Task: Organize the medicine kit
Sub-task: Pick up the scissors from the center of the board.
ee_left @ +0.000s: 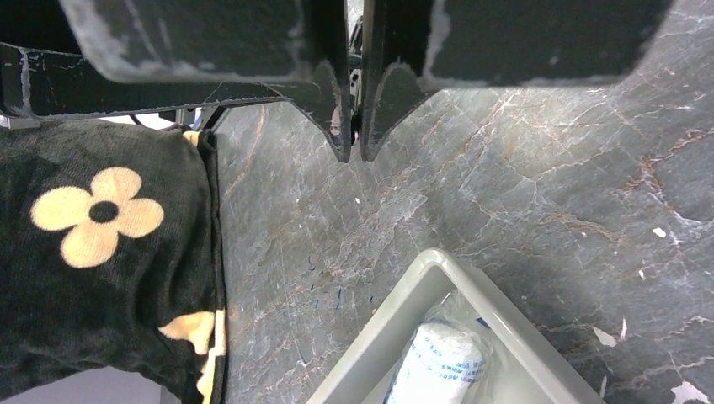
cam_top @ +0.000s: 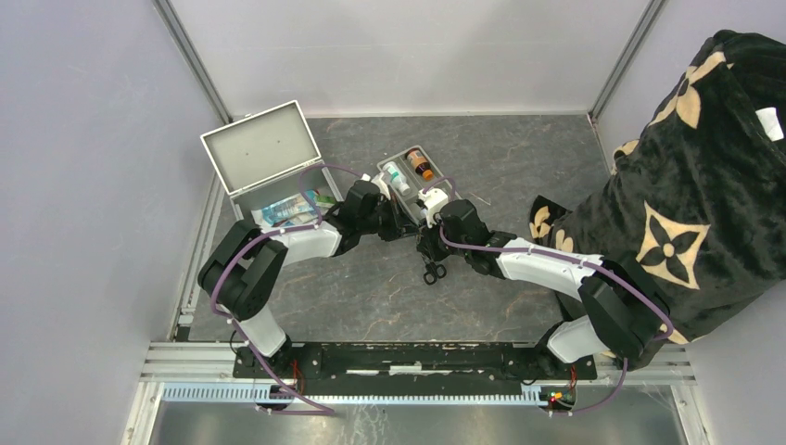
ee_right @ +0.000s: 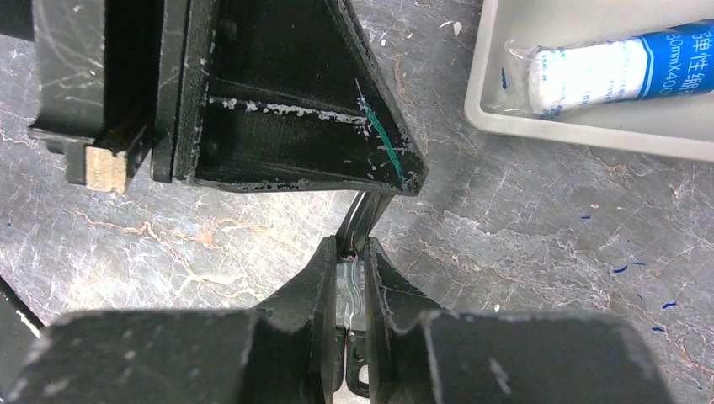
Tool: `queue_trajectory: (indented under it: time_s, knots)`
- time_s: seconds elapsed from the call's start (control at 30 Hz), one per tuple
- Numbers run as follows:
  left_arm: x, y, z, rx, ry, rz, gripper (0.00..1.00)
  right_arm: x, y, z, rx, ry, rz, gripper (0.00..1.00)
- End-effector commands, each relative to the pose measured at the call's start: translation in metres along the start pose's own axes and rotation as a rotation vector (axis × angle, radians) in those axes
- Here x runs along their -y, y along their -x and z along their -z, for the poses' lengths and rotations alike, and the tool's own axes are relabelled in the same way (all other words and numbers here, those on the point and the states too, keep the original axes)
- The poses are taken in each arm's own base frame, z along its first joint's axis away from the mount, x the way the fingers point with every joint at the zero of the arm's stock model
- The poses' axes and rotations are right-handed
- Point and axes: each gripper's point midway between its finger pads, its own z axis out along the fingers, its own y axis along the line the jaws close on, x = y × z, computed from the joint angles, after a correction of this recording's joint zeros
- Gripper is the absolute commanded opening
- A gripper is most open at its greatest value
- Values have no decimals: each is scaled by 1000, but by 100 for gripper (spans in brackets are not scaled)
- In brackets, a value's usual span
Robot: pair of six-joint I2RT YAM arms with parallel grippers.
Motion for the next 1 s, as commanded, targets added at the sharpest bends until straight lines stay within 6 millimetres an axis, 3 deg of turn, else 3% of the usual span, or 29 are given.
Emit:
queue_trajectory:
  time_s: [0.0,0.17,0.27,0.43,0.53,0.8,0.97]
  knots:
    - [11,0,-1,0,-45,15,3,-10,33,4,100,33,0,0]
    - [11,1,-1,6,-44,11,2,-7,33,9,102,15,8,3]
    - [14,4,3,20,-49,-7,2,0,33,14,106,-3,7,27]
    - [21,7,9,35,-63,-33,2,1,35,25,108,76,-2,50]
    - [27,10,14,47,-78,-54,2,-2,35,32,107,136,7,57]
    - [52,20,29,71,-130,-86,2,-13,33,35,78,234,43,59]
    - [67,28,47,106,-171,-193,2,-23,44,43,96,292,96,55]
